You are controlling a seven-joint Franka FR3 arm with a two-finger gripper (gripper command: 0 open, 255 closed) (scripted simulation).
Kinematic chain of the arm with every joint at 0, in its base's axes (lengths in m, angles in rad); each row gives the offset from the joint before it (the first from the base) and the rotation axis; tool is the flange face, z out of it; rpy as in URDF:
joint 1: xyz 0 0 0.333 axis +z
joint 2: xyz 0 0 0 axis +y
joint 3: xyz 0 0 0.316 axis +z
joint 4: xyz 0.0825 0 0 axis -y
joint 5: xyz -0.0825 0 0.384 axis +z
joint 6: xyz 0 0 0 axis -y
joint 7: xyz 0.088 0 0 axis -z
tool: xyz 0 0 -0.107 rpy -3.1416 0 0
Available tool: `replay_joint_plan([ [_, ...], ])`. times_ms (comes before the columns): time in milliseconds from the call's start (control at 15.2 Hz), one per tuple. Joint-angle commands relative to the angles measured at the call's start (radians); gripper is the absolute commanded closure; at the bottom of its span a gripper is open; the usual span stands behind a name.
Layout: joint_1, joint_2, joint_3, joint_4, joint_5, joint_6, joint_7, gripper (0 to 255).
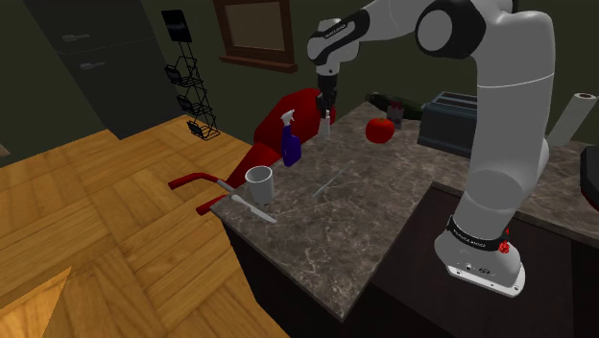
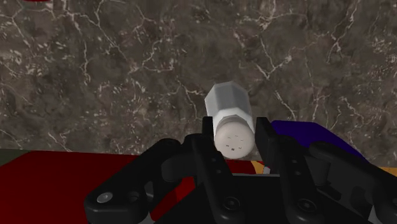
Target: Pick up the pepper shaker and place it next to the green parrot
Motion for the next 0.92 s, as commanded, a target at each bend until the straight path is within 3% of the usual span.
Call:
replay_joint_plan([
  [0,0.001,-0.009,-0.001,0.013,-0.003,-0.022,0.004,255],
  [858,-0.002,-0.038,-0.005,0.148,-0.016,-0.184,0.024,255],
])
